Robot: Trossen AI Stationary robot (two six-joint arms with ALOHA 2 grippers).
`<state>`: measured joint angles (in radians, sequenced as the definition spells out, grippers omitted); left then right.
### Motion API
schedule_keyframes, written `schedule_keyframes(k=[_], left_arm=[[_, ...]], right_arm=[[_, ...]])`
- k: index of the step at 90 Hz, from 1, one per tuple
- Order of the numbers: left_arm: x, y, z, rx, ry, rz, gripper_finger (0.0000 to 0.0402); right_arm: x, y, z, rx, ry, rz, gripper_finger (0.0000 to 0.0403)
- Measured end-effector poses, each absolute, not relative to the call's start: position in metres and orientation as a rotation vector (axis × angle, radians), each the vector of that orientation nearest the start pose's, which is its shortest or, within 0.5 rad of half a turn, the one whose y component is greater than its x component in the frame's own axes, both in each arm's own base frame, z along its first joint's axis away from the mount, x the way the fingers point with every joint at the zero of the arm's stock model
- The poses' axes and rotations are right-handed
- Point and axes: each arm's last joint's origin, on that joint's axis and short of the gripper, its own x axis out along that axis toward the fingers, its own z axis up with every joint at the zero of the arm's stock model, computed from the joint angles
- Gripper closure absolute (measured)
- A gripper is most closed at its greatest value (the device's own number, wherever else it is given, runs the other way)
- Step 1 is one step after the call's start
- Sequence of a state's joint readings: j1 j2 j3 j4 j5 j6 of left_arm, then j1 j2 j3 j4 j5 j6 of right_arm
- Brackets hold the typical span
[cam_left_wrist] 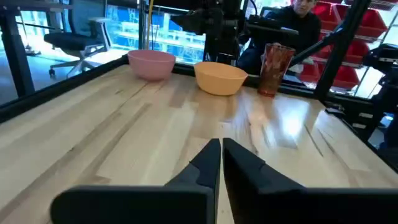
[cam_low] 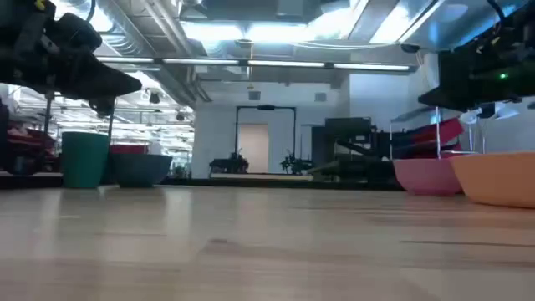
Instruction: Nest bowls inside each other
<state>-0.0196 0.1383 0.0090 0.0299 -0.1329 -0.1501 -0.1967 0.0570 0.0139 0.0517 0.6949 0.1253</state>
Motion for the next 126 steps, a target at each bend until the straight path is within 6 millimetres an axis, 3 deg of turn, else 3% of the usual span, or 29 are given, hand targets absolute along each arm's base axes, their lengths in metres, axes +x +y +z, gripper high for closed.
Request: schedule_keyframes(k=[88, 126], left_arm=[[0.1052, 0.0018, 0.1583, -0.141, 0.090, 0.120, 0.0402], [0.1056, 0.0020, 0.1632, -0.021, 0.046, 0.117, 0.0402]], right_arm=[[0.0883, -0.0365, 0.1688, 0.119, -0.065, -0.890, 0.0402], [0.0883, -0.0365, 0.1688, 0.119, -0.065, -0.889, 0.0402]])
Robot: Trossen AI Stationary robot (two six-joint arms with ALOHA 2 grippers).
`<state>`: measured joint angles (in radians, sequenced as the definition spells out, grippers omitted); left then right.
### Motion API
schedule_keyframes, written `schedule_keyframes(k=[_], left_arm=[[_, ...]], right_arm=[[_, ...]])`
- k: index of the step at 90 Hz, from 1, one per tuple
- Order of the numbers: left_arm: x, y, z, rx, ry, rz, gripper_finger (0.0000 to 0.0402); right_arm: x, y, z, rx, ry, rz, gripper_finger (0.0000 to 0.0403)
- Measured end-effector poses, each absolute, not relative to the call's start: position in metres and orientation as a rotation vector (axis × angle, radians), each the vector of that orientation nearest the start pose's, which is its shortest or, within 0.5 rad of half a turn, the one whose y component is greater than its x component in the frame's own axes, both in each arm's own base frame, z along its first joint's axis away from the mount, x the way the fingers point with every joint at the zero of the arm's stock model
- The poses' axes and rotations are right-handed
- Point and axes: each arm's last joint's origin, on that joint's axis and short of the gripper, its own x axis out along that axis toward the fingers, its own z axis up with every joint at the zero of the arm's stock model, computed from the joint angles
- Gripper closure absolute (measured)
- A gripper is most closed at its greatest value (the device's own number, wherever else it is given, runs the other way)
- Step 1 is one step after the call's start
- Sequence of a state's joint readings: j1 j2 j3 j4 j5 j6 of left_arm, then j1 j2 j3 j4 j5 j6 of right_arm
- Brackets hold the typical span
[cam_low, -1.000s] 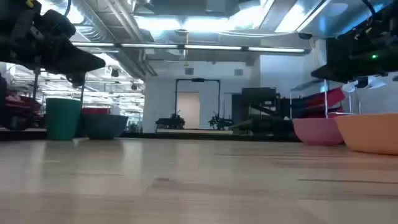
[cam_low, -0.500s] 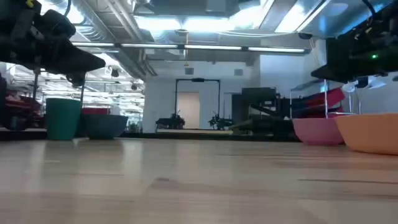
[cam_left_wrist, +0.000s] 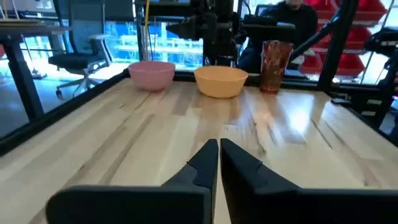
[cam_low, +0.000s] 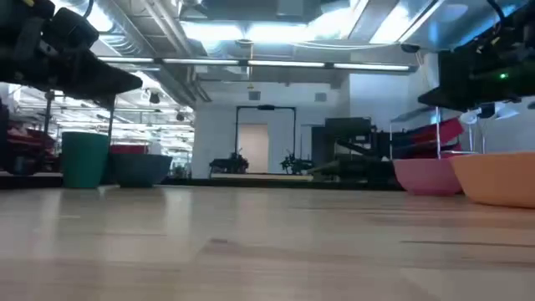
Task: Nest bowls inside each other
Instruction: Move the green bowl on the table
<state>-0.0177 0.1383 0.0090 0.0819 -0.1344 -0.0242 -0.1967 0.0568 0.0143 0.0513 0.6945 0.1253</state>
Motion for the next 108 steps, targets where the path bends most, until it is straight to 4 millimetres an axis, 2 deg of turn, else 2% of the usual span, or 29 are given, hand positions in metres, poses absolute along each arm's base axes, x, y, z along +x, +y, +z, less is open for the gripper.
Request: schedule_keyframes(k=[13, 29, 58, 78, 85, 92, 108], left_arm=[[0.106, 0.002, 0.173, 0.038, -0.053, 0.126, 0.0402], [0.103, 0.004, 0.191, -0.084, -0.148, 0.142, 0.0402], [0.097, 0.007, 0.216, -0.051, -0.370, 0.162, 0.0401], [0.091, 0.004, 0.251, -0.049, -0.457, 0.062, 0.0352], [0.091, 0.004, 0.267, -0.006, -0.413, 0.059, 0.0332], [0.095, 0.004, 0.280, 0.065, -0.270, 0.070, 0.0319], [0.114, 0.004, 0.321, 0.146, -0.012, 0.059, 0.0320]], right_arm=[[0.088, -0.036, 0.169, 0.120, -0.065, -0.889, 0.0402], [0.088, -0.036, 0.169, 0.120, -0.065, -0.889, 0.0402], [0.088, -0.036, 0.169, 0.120, -0.065, -0.889, 0.0402], [0.088, -0.036, 0.169, 0.122, -0.066, -0.882, 0.0402], [0.089, -0.036, 0.169, 0.147, -0.077, -0.866, 0.0402], [0.089, -0.036, 0.169, 0.153, -0.078, -0.845, 0.0402], [0.090, -0.035, 0.169, 0.167, -0.081, -0.789, 0.0402]])
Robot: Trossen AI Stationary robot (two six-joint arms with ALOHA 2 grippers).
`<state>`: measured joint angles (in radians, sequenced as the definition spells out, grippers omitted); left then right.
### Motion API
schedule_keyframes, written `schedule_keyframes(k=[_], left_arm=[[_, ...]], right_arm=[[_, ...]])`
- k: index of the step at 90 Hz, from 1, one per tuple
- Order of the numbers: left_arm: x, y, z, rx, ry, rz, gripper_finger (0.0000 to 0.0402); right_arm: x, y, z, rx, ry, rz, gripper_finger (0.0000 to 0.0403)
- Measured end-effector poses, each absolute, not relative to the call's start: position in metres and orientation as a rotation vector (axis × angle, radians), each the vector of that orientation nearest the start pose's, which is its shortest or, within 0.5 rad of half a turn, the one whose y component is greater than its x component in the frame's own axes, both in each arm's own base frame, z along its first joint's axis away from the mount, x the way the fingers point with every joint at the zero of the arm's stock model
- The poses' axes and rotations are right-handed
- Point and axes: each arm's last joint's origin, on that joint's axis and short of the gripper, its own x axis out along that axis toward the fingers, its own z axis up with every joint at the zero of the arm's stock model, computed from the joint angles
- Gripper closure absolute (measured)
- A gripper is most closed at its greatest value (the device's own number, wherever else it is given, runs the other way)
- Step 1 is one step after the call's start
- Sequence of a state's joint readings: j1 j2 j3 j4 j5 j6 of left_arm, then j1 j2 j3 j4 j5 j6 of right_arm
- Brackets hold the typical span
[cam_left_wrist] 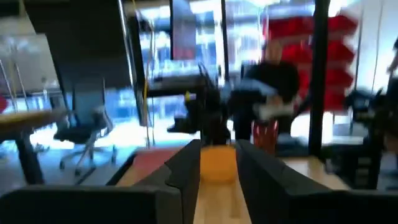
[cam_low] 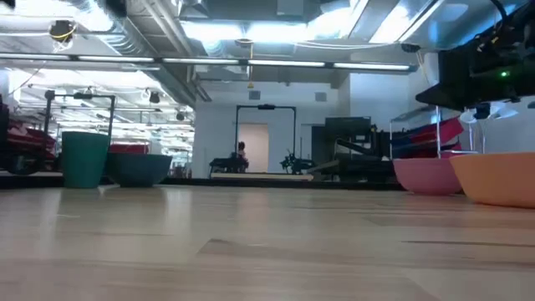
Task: Nest bowls inside each other
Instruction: Move the green bowl on the table
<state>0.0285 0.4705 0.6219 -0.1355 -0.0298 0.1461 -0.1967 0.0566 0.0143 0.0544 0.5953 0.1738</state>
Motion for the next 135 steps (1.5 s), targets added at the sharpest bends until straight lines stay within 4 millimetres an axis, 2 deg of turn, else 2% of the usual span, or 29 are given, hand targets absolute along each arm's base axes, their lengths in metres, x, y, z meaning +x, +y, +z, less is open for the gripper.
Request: schedule_keyframes(k=[10, 23, 41, 67, 80, 102, 121, 135], left_arm=[[0.129, 0.000, 0.345, 0.157, 0.191, -0.020, 0.0334], [0.147, -0.010, 0.367, 0.074, 0.476, -0.125, 0.0352], [0.165, -0.034, 0.379, 0.006, 0.766, -0.222, 0.0367], [0.168, -0.078, 0.348, -0.137, 1.166, -0.267, 0.0390], [0.169, -0.105, 0.334, -0.100, 1.255, -0.318, 0.0399], [0.165, -0.145, 0.286, -0.012, 1.410, -0.372, 0.0401], [0.161, -0.165, 0.258, -0.030, 1.434, -0.372, 0.0401], [0.158, -0.168, 0.244, -0.056, 1.485, -0.313, 0.0399]], right_arm=[[0.091, -0.034, 0.169, 0.180, -0.083, -0.752, 0.0402], [0.092, -0.033, 0.169, 0.184, -0.080, -0.713, 0.0402], [0.092, -0.033, 0.169, 0.185, -0.079, -0.696, 0.0402], [0.093, -0.032, 0.169, 0.184, -0.077, -0.678, 0.0402], [0.093, -0.032, 0.169, 0.184, -0.077, -0.678, 0.0402], [0.093, -0.032, 0.169, 0.179, -0.074, -0.671, 0.0402], [0.093, -0.032, 0.169, 0.174, -0.071, -0.656, 0.0402], [0.093, -0.031, 0.169, 0.174, -0.070, -0.644, 0.0402]])
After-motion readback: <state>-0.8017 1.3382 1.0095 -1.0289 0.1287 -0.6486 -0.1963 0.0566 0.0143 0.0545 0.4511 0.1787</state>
